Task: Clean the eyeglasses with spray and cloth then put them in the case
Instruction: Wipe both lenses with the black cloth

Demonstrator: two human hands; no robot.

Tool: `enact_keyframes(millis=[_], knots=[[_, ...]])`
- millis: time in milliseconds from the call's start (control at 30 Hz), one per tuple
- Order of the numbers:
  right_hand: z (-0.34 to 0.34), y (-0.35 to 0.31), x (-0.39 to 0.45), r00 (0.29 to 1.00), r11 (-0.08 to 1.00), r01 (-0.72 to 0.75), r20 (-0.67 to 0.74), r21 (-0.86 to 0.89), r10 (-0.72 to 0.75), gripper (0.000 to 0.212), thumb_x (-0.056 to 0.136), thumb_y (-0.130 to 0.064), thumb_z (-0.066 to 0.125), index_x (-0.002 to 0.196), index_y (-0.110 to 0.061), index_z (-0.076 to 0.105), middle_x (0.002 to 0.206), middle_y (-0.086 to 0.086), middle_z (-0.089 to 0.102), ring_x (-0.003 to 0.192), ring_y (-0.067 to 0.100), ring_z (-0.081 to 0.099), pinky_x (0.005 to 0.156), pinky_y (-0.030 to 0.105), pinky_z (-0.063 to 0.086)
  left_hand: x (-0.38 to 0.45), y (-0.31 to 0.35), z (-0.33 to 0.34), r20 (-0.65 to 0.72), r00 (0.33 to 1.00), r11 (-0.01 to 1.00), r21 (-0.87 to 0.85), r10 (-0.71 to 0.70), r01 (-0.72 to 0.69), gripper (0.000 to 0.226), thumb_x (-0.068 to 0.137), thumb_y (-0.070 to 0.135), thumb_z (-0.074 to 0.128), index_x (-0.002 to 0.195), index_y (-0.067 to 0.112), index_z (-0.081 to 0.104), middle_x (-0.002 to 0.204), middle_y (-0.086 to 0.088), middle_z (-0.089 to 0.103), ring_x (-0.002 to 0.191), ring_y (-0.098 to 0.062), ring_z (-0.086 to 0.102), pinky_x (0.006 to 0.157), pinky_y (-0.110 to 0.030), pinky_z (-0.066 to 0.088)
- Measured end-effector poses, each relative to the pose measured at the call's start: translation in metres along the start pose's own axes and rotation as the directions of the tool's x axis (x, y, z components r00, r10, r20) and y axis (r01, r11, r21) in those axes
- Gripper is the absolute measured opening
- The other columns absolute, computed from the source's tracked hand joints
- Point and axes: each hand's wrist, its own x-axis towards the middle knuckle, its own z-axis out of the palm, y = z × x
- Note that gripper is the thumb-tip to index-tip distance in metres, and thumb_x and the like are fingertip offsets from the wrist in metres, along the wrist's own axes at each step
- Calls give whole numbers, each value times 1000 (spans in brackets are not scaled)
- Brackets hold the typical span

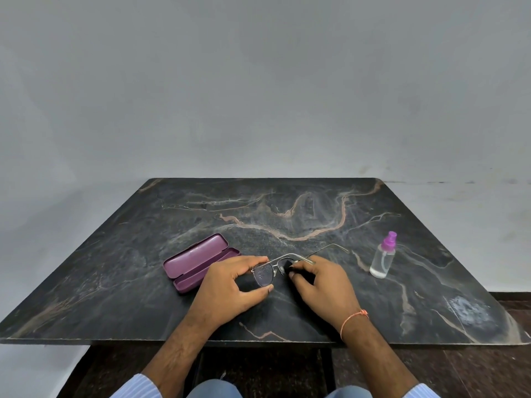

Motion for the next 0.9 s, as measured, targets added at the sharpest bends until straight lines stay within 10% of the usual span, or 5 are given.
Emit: enact_keyframes(millis=[900], knots=[[1, -13, 0, 1000, 997, -14, -21, -74, 12, 32, 94, -35, 51, 115, -39, 75, 92, -9, 66, 89, 15, 67, 74, 40, 55, 0, -3, 2, -16, 1000, 1000, -1, 15, -15, 57, 77, 30, 100, 131, 28, 80, 126, 30, 74, 119, 13, 70, 105, -12, 53]])
